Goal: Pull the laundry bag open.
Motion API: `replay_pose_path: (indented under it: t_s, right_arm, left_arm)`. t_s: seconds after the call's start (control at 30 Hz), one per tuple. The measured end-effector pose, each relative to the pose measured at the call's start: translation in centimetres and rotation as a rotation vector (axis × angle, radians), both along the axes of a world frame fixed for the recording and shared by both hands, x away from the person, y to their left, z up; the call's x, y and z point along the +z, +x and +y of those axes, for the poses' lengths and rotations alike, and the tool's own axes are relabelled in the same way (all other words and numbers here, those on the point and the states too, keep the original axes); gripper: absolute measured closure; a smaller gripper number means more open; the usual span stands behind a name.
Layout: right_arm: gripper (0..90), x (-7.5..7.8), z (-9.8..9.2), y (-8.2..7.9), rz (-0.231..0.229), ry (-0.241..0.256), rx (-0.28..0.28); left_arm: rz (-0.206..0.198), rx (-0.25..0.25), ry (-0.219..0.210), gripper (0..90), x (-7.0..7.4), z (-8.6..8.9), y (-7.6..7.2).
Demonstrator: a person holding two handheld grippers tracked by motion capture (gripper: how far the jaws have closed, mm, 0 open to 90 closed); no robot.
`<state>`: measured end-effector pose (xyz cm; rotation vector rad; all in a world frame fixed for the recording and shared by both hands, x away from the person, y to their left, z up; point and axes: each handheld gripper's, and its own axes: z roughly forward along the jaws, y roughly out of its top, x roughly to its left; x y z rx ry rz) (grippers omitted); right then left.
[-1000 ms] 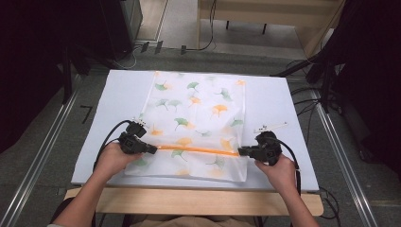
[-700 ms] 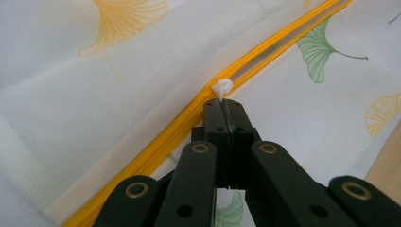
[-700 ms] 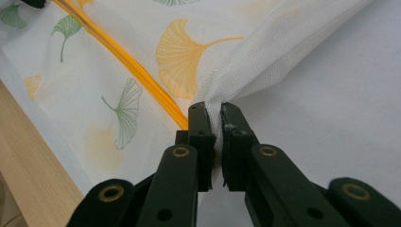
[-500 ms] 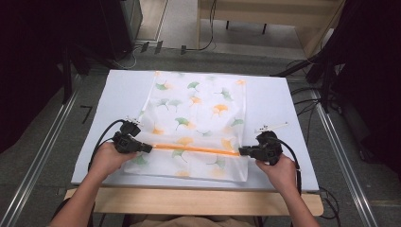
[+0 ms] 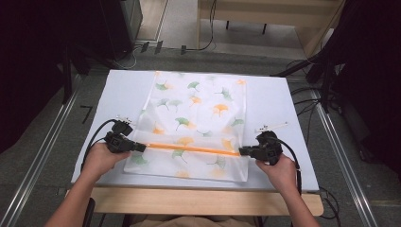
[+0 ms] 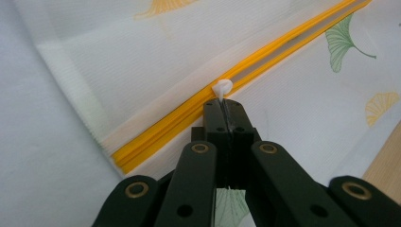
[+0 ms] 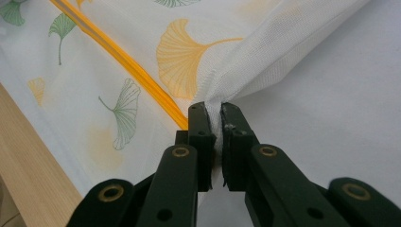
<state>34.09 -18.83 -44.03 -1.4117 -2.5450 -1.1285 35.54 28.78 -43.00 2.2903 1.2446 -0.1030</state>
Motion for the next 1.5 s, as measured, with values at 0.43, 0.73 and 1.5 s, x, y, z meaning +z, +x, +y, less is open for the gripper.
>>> replay_pose_path:
  t_s: [0.43,0.73,1.5]
  right_arm:
    - [85.5,-0.1,-0.2,0.0,0.003,0.001,-0.004]
    - [85.5,-0.3,-1.0,0.3,0.013,-0.007,-0.021]
    - [85.5,-0.6,-2.4,1.1,0.016,-0.005,-0.078]
  left_arm:
    - [0.003,0.032,-0.008,90.0,0.1,1.4,-0.4]
    - [0.01,0.042,-0.003,90.0,0.0,2.0,-0.8]
    - [0.005,0.056,-0.01,90.0,0.2,2.8,-1.9]
